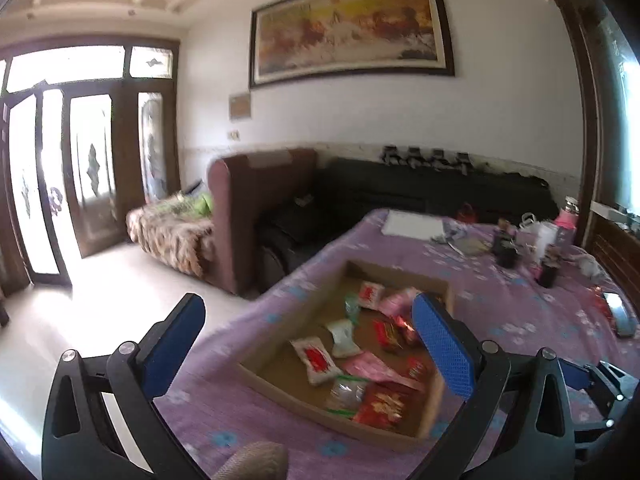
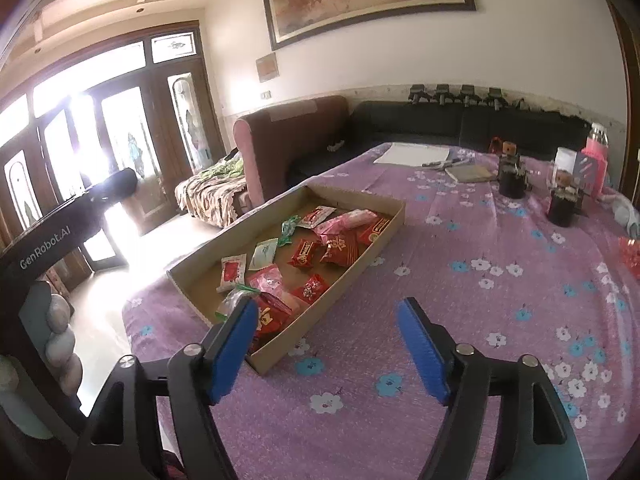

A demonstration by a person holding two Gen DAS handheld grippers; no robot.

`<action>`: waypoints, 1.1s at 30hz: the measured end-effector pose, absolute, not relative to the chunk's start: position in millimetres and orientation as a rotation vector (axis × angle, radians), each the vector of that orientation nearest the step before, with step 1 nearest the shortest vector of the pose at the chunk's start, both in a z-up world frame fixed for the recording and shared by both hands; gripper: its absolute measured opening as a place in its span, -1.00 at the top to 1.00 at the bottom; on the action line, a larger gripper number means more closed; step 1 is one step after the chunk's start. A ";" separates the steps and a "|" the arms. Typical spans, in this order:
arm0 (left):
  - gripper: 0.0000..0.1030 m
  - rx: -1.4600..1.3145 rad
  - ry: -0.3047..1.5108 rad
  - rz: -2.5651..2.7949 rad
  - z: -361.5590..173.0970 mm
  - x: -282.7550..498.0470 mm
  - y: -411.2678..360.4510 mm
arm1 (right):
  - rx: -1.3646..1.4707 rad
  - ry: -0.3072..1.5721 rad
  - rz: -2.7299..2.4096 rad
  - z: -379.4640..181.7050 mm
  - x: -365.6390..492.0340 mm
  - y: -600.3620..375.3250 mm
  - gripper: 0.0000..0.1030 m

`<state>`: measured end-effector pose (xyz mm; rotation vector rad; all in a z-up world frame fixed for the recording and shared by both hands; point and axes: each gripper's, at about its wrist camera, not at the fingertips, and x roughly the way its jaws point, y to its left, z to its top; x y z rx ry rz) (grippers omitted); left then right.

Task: Organize snacks

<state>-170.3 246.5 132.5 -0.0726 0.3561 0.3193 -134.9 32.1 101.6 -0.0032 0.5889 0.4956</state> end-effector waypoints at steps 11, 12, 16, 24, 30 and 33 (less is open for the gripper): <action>-1.00 -0.061 0.595 0.329 101.0 -135.3 239.9 | -0.055 0.629 0.458 88.6 -128.3 35.5 -0.48; -1.00 -0.066 0.603 0.321 98.7 -135.5 240.5 | -0.055 0.636 0.453 87.5 -126.8 35.2 -0.49; -1.00 -0.071 0.643 0.312 91.0 -132.6 241.1 | -0.047 0.676 0.433 80.3 -119.8 36.7 -0.49; -1.00 -0.088 0.719 0.309 76.2 -123.7 250.6 | -0.103 0.714 0.392 73.1 -119.6 52.0 -0.50; -1.00 -0.110 0.759 0.292 67.3 -120.9 258.6 | -0.145 0.726 0.384 68.8 -119.6 63.2 -0.51; -1.00 -0.122 0.771 0.281 64.2 -120.3 261.8 | -0.149 0.736 0.383 67.6 -118.3 65.3 -0.51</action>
